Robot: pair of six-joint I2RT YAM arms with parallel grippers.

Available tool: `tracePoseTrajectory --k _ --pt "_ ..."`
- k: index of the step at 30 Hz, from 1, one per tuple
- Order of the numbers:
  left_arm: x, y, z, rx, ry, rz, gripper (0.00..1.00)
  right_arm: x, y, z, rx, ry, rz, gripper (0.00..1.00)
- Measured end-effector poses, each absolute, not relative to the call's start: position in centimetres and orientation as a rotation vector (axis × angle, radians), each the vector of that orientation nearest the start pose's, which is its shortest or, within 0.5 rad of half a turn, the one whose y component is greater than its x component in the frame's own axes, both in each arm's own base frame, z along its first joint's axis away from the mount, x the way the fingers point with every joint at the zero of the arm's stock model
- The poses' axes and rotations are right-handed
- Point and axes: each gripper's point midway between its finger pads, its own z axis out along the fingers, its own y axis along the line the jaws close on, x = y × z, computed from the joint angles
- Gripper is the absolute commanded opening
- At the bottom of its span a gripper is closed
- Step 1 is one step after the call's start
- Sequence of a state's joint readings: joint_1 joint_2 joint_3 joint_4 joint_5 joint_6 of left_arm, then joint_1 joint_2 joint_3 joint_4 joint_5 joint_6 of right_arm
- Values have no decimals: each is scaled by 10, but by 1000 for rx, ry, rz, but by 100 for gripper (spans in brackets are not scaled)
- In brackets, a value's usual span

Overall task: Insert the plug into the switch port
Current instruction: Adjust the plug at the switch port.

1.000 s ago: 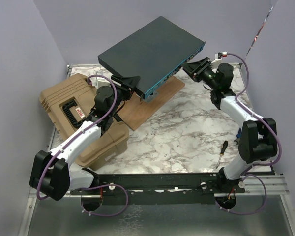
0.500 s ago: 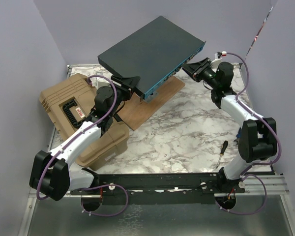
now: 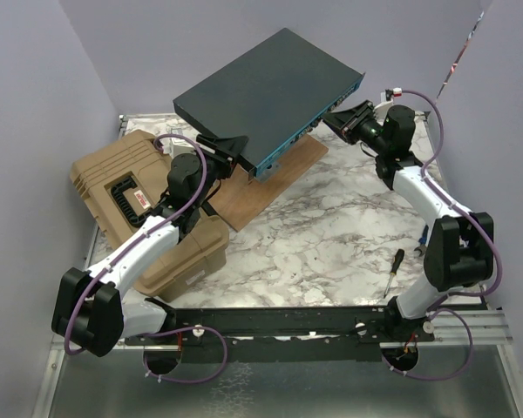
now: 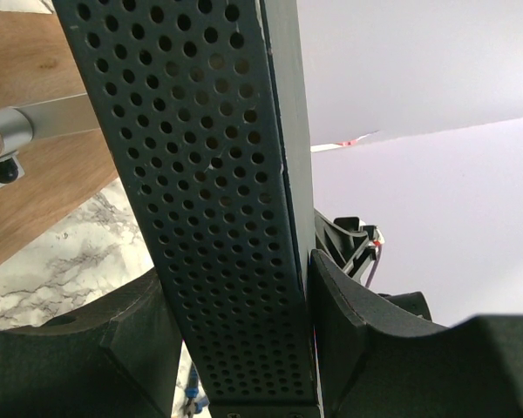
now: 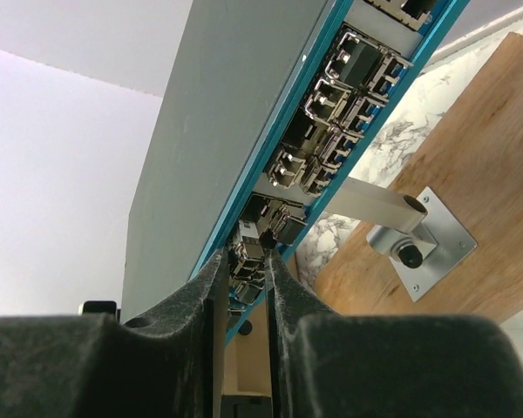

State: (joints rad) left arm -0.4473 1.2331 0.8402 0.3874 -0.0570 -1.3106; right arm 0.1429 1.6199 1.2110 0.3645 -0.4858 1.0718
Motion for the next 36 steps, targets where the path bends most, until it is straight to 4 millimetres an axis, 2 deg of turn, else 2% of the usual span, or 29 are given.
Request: tracePoseTrajectory --k 7,14,18,24,28,36 --pt "377 -214 312 -773 1559 -1301 0 467 174 310 431 1740 1283 22" --pt "377 -214 312 -769 1561 -1297 0 460 163 351 378 1643 1303 22" --pt "377 -214 312 -769 1561 -1297 0 457 164 361 345 1620 1319 28" --pt "377 -214 312 -768 1561 -1296 0 457 164 352 339 1652 1294 35" --pt "377 -214 312 -768 1561 -1296 0 460 165 345 334 1668 1292 35" --pt "377 -214 312 -768 1562 -1296 0 471 168 317 363 1728 1301 35"
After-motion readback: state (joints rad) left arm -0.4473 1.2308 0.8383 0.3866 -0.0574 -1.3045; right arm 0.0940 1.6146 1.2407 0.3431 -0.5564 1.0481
